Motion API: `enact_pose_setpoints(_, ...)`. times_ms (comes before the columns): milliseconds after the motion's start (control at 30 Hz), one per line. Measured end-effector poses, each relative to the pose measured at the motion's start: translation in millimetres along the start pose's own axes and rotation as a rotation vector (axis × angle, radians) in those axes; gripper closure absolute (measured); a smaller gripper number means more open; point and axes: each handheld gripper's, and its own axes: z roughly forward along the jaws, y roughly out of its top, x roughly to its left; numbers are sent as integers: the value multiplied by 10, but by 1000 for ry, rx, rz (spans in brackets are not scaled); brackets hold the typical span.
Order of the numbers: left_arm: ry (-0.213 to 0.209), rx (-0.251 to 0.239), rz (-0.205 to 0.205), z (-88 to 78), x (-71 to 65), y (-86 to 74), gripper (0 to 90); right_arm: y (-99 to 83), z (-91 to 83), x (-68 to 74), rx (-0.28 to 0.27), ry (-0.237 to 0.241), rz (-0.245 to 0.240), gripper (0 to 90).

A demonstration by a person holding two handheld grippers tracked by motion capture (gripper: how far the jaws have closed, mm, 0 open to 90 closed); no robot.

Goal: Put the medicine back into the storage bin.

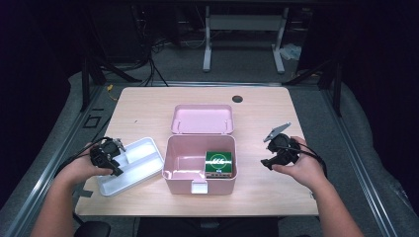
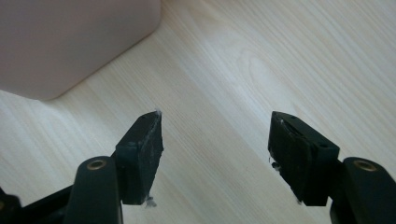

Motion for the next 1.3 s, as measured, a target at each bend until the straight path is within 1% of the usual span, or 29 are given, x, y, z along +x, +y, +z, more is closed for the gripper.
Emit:
enact_pose_setpoints(33,0,2,4,2,7,6,651,-22,9,6,1,-17,0,351)
enact_pose_setpoints(67,1,7,5,1,16,13,658,-39,11,11,-7,-15,10,357)
enact_pose_setpoints(100,2,14,5,0,25,21,667,-63,15,6,-20,6,28,361)
enact_pose_setpoints(133,3,21,11,7,35,33,674,-90,22,9,-28,6,39,365)
enact_pose_setpoints(167,9,28,8,15,42,41,678,-114,39,16,-25,-9,49,365)
enact_pose_setpoints(200,7,33,9,25,50,48,681,-130,47,17,-27,-22,46,367)
enact_pose_setpoints(233,16,44,14,42,54,60,685,-143,53,17,-40,-9,63,371)
enact_pose_setpoints(267,12,48,15,52,58,69,688,-164,67,13,-55,0,79,377)
enact_pose_setpoints(300,9,50,18,73,54,79,689,-176,78,11,-60,-1,82,380)
enact_pose_setpoints(333,9,51,17,88,48,89,697,-190,91,17,-58,-24,85,382)
enact_pose_setpoints(367,3,51,21,103,44,98,706,-196,94,23,-60,-33,86,384)
enact_pose_setpoints(400,3,53,30,118,38,110,718,-199,93,29,-67,-32,86,386)
enact_pose_setpoints(433,-2,55,26,130,38,120,724,-201,88,39,-80,-34,89,390)
enact_pose_setpoints(500,9,59,24,150,44,141,743,-199,75,59,-105,-39,95,394)
enact_pose_setpoints(533,4,61,25,160,48,156,748,-199,74,67,-116,-38,97,398)
enact_pose_setpoints(600,6,58,28,176,46,177,753,-203,81,86,-132,-40,109,405)
enact_pose_setpoints(633,7,66,32,180,44,188,754,-205,91,91,-133,-40,112,406)
enact_pose_setpoints(667,11,63,32,184,39,196,762,-206,103,101,-133,-41,118,408)
enact_pose_setpoints(700,8,62,35,186,37,209,768,-208,111,101,-132,-44,112,410)
enact_pose_setpoints(733,10,60,35,186,33,217,772,-211,128,113,-127,-45,117,412)
enact_pose_setpoints(833,16,54,45,194,36,257,810,-214,175,126,-112,-44,113,414)
enact_pose_setpoints(867,18,53,42,201,37,269,830,-218,193,129,-106,-41,114,414)
enact_pose_setpoints(933,25,60,46,209,43,289,855,-245,240,116,-103,-30,127,418)
enact_pose_setpoints(967,26,59,47,219,38,298,863,-256,259,113,-97,-36,131,417)
enact_pose_setpoints(1000,24,62,48,224,36,304,870,-272,280,113,-87,-51,129,418)
enact_pose_setpoints(1033,29,67,49,232,31,311,874,-279,287,112,-84,-56,124,418)
enact_pose_setpoints(1100,31,76,55,240,27,326,879,-290,301,119,-88,-51,130,418)
enact_pose_setpoints(1233,42,89,60,250,10,341,884,-303,316,117,-100,-76,145,422)
enact_pose_setpoints(1300,46,93,66,254,3,346,885,-328,328,101,-112,-71,171,423)
